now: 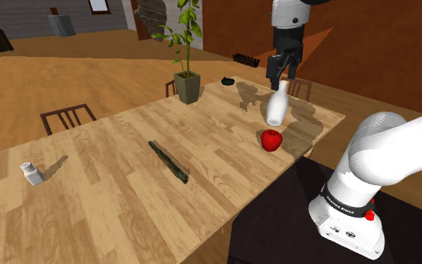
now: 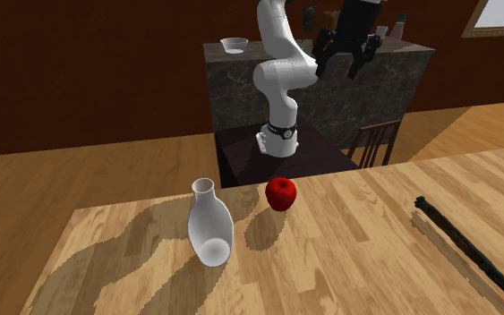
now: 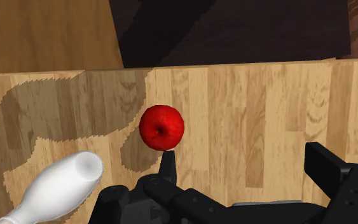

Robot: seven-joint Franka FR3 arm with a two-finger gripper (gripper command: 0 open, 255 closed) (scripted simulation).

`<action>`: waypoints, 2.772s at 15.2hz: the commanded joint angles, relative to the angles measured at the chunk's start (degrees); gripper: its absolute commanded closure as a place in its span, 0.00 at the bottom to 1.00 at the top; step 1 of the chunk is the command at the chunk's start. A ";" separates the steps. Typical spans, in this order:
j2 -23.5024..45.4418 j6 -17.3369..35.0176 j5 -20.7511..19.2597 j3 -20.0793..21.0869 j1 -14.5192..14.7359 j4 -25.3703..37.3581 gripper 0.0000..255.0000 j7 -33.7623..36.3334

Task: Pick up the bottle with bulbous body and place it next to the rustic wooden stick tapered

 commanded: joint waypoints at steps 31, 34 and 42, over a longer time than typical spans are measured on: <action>47.15 26.53 6.24 -34.53 -9.04 24.76 0.00 -38.26; 52.49 26.46 10.07 -35.42 -10.76 29.10 0.00 -41.88; 54.45 31.87 11.47 -35.11 -11.04 25.28 0.00 -42.83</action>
